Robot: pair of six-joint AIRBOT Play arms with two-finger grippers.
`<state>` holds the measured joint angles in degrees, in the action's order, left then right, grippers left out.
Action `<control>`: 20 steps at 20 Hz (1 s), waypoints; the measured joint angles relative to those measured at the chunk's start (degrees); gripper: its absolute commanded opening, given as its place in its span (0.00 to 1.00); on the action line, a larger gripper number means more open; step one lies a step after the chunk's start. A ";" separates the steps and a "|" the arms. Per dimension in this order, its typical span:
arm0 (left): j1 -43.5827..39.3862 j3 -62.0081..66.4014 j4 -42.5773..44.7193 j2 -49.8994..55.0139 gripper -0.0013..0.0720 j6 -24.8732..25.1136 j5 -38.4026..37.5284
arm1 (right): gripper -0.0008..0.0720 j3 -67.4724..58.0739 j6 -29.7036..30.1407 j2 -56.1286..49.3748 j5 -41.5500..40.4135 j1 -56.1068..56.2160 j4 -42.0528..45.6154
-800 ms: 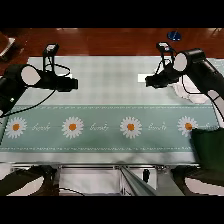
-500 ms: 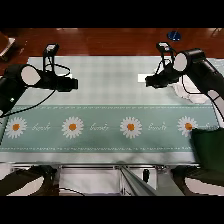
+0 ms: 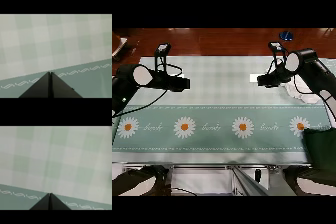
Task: Fold the shirts.
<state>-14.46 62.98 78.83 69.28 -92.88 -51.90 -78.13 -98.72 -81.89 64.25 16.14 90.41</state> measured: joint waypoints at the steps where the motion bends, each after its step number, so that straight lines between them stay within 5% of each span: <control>1: 0.00 0.00 0.00 0.00 0.04 -0.02 0.94 | 0.04 0.00 0.00 0.00 -1.09 0.00 0.22; 4: 0.00 0.00 0.00 0.02 0.04 0.00 3.80 | 0.05 0.00 0.00 0.00 -5.64 0.00 0.83; 5: 0.00 0.00 0.02 0.09 0.05 0.00 5.07 | 0.13 0.00 0.00 0.00 -7.37 0.00 1.33; 6: 0.00 0.00 0.02 0.20 0.15 0.00 6.84 | 0.50 0.00 0.00 0.00 -9.42 0.00 2.51; 8: 0.00 0.00 0.00 0.79 0.71 0.04 10.54 | 0.59 0.00 -0.35 -0.07 -12.83 -0.11 7.87; 14: 0.00 0.00 0.02 4.33 0.71 0.11 17.07 | 0.58 0.00 -13.25 -1.88 -16.35 -10.25 25.00; 17: 0.00 0.00 0.02 5.88 0.71 0.11 18.14 | 0.58 0.00 -16.44 -4.42 -15.13 -19.30 21.59; 20: 0.00 0.00 0.04 6.84 0.71 0.13 18.47 | 0.58 0.00 -13.14 -7.78 -14.32 -26.56 13.14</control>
<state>-14.46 62.98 78.87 76.12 -92.75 -33.43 -78.13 -111.85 -89.67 49.93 -10.41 103.55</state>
